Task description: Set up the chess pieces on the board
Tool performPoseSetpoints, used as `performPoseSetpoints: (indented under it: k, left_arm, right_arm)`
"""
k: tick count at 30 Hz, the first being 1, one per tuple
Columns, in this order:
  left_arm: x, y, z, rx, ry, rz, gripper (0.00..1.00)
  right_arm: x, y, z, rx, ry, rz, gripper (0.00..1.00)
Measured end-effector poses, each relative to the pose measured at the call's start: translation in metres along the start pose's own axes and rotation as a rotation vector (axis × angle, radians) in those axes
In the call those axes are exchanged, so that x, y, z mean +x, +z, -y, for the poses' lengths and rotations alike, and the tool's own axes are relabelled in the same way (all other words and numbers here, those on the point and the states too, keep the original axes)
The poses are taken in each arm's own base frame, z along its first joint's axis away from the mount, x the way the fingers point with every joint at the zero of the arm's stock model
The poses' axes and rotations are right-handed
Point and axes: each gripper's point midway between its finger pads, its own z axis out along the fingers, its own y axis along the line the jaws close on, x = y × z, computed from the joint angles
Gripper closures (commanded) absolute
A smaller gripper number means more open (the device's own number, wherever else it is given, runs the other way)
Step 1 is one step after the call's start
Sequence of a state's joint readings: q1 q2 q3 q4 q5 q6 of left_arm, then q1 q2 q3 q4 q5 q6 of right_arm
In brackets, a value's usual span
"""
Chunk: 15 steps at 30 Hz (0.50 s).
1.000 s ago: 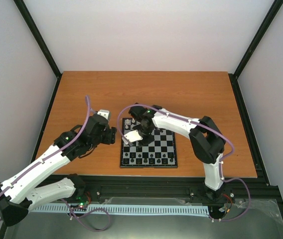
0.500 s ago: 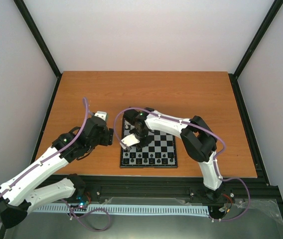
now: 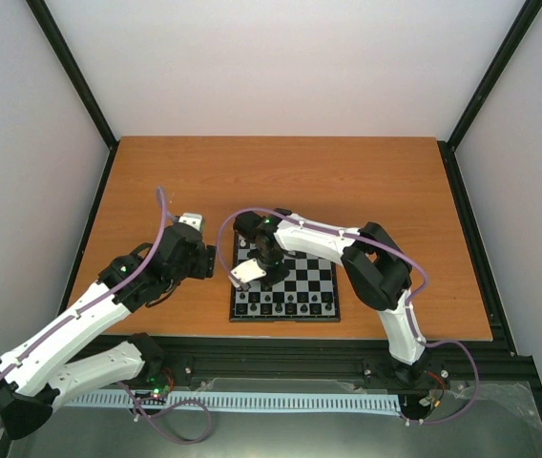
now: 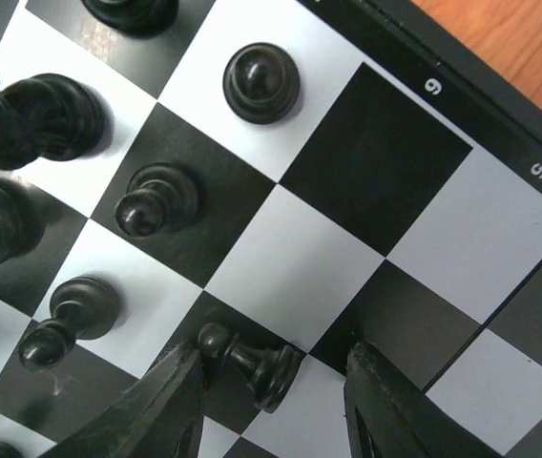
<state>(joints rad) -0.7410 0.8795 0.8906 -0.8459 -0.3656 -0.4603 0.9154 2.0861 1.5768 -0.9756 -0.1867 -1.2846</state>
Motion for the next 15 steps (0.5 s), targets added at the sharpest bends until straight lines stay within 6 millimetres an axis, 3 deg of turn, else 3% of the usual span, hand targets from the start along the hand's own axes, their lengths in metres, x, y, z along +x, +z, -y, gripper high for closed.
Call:
performPoseSetpoints:
  k: [15]
  left_arm:
    - [-0.004,-0.002,-0.002,0.000,-0.027,0.020,0.23]
  right_arm:
    - [-0.005,0.001,0.012,0.001,0.090,0.008,0.64]
